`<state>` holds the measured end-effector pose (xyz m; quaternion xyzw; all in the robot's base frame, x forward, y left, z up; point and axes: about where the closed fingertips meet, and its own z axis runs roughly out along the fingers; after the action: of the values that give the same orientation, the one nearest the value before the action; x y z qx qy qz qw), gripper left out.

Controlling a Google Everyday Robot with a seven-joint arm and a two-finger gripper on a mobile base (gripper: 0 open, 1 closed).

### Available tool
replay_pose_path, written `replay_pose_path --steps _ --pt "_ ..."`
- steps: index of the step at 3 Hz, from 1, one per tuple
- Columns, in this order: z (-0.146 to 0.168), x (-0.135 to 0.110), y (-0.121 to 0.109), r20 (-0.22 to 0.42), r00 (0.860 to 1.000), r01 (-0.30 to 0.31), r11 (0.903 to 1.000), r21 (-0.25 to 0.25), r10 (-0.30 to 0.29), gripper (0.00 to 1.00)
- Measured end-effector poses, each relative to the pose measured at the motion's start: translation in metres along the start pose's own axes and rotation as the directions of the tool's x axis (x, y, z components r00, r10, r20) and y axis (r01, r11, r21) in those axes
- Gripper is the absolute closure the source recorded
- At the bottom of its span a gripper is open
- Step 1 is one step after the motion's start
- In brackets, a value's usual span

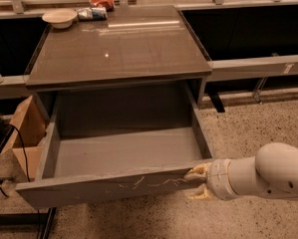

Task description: Close top drawer

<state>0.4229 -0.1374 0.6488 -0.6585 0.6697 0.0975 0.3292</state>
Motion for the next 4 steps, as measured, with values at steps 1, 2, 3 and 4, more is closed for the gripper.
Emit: replay_pose_path --steps 1,2,3,4 --pt "0.0000 -0.0001 0.0000 0.000 1.000 0.000 1.0000 0.000 0.000 0.00" --pt "0.0000 -0.0001 0.0000 0.000 1.000 0.000 1.0000 0.000 0.000 0.02" --pt "0.0001 -0.0001 -0.0001 0.000 1.000 0.000 1.0000 0.000 0.000 0.26" --pt "0.0032 -0.0023 -0.0045 0.008 1.000 0.009 0.9998 0.018 -0.009 0.48"
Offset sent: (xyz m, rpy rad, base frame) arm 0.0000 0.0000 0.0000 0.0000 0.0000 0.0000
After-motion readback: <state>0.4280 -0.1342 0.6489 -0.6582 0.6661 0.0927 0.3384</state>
